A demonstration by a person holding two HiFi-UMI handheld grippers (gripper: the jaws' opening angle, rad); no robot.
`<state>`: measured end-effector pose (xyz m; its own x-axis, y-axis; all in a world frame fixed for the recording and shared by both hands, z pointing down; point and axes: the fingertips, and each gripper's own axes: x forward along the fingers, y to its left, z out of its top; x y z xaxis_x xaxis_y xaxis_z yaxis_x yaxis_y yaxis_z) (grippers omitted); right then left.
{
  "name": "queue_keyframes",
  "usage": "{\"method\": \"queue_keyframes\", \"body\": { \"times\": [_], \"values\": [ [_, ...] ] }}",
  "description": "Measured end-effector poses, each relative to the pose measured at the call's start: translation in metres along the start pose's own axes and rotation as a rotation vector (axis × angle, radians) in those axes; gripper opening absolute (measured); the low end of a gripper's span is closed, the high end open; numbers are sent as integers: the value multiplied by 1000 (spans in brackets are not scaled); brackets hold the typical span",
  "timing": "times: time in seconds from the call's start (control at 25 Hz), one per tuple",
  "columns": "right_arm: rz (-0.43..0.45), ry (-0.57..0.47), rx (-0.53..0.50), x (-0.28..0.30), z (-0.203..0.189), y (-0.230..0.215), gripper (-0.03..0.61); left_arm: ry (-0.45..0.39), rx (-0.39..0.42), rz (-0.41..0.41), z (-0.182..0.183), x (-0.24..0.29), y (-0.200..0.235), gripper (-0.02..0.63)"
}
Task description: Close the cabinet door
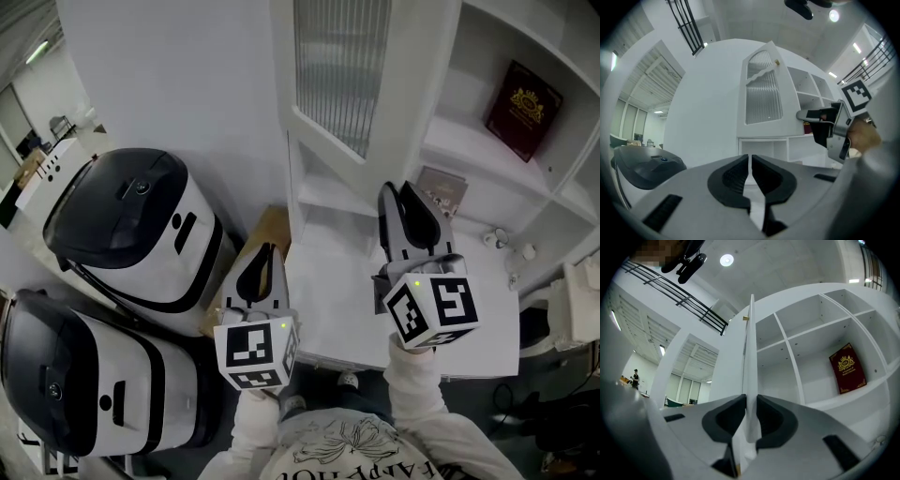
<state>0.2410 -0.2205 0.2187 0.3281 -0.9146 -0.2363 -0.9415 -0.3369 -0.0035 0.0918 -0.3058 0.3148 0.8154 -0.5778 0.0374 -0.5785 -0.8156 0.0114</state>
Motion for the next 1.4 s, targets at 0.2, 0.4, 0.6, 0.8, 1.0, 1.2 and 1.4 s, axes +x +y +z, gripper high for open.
{"method": "queue_keyframes", "body": {
  "times": [0.2,0.4,0.6,0.8,1.0,1.2,1.4],
  "values": [
    [49,-17,16,6,-2,-20,72,-1,0,-8,-2,23,-20,25],
    [97,-30,19,12,-4,-37,74,-8,4,-12,0,45,-38,25],
    [126,-32,25,19,-6,-54,77,-10,8,-11,0,63,-55,25],
    [156,-35,26,26,-8,-69,78,-6,9,1,-1,78,-67,25],
    [172,-39,27,33,-11,-80,81,-4,8,18,-1,89,-73,25],
    [170,-56,31,39,-12,-90,86,0,15,31,-1,98,-77,25],
    [167,-58,32,45,-14,-100,89,0,21,39,1,109,-80,25]
  ]
}}
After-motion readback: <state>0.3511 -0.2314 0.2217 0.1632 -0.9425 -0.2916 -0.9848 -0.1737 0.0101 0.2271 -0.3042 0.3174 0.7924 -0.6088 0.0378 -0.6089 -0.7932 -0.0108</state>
